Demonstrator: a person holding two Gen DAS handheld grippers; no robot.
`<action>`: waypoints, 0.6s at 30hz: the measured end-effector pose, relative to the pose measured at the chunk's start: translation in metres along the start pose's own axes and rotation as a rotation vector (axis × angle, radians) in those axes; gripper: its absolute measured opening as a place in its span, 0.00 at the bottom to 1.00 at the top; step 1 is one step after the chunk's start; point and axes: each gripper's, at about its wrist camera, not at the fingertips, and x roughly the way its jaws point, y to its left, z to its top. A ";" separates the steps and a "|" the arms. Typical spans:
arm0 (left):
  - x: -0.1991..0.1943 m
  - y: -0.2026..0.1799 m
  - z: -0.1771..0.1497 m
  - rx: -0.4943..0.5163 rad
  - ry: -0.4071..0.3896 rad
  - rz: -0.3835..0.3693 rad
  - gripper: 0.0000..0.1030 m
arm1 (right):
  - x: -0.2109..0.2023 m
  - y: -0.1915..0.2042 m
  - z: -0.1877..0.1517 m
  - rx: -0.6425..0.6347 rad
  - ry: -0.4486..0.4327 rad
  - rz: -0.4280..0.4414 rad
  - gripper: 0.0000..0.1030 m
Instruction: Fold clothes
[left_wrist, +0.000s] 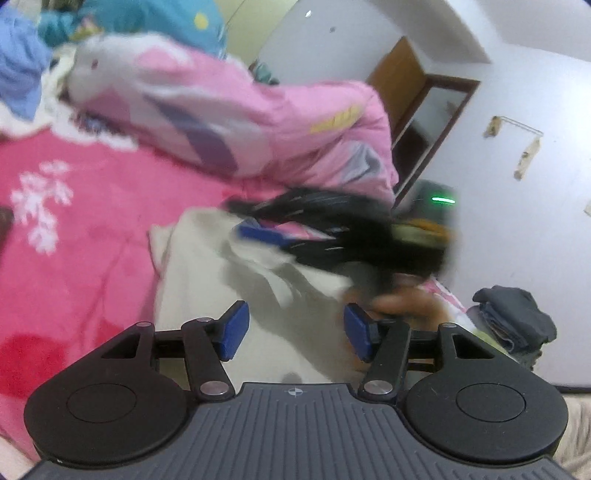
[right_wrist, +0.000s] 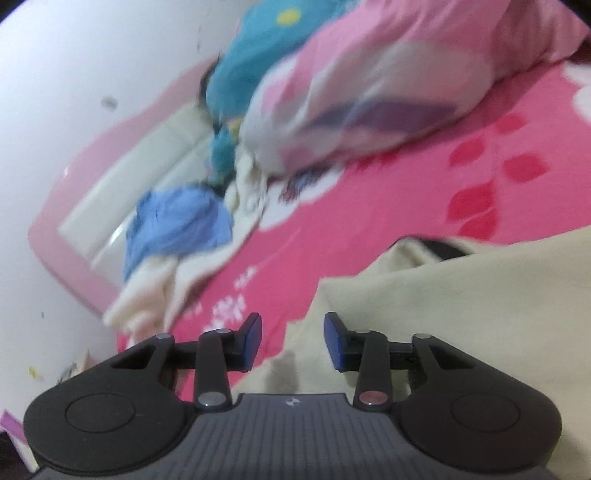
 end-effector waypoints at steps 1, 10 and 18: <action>0.005 -0.001 -0.001 0.000 0.014 0.013 0.55 | -0.018 0.003 -0.003 -0.008 -0.041 -0.003 0.40; 0.043 0.006 -0.011 -0.012 0.120 0.161 0.54 | -0.196 -0.050 -0.047 -0.097 -0.322 -0.455 0.40; 0.048 -0.009 -0.012 0.068 0.133 0.233 0.55 | -0.296 -0.150 -0.072 0.146 -0.419 -0.711 0.18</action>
